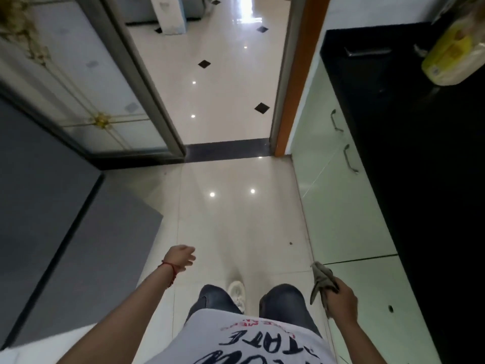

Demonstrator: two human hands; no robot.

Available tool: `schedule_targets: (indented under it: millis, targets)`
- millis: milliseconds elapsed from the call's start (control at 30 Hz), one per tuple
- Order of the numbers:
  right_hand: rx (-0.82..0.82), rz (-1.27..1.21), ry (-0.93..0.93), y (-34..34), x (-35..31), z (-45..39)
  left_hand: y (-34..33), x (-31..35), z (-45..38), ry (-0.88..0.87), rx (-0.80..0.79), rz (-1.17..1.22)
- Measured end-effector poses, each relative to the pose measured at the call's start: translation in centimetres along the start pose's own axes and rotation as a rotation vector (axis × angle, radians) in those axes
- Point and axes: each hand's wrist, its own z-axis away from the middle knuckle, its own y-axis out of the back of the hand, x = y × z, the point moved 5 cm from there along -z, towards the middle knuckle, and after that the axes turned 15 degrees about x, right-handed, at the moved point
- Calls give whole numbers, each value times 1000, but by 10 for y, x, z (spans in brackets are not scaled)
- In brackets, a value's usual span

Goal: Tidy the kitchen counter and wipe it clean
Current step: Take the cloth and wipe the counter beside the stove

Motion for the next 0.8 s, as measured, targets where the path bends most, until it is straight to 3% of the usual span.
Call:
schedule_targets:
  millis: [233, 367, 633, 800]
  targets:
    - [37, -80, -56, 0, -39, -67, -62, 150, -45, -157, -82, -97]
    - [1, -291, -35, 5, -88, -113, -106, 210, -45, -254, -103, -212]
    - [52, -589, 104, 37, -203, -193, -177, 372, -1, -775, -88, -388]
    - [226, -631, 58, 63, -238, -246, -229, 478, 22, -1073, -133, -366]
